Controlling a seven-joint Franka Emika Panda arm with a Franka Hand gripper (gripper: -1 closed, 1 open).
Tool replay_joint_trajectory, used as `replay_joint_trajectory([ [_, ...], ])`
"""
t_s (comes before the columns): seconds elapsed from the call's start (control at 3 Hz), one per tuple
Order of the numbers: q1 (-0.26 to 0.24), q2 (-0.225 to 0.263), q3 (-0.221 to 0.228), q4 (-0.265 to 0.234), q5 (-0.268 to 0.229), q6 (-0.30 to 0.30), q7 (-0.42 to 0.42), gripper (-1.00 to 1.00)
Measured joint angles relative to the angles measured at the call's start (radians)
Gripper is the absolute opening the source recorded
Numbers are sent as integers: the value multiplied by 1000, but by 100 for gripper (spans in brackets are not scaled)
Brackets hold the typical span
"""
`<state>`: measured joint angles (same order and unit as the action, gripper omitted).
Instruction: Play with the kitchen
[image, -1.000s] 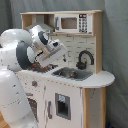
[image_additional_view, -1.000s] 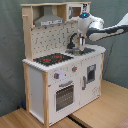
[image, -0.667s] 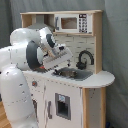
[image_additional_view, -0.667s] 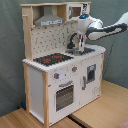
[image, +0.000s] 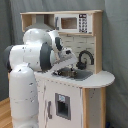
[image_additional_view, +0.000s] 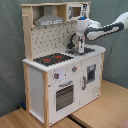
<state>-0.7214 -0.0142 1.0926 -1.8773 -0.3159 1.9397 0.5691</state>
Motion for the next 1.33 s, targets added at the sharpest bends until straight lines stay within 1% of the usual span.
replay_joint_trajectory([
  [0.33,2,64,10,2,-10,32,-72,100],
  [0.67,30,140,17,13,-41,68,-112,100],
  [1.0,55,211,18,39,-77,72,-164,100],
  [1.33,62,212,18,39,-77,72,-165,100],
])
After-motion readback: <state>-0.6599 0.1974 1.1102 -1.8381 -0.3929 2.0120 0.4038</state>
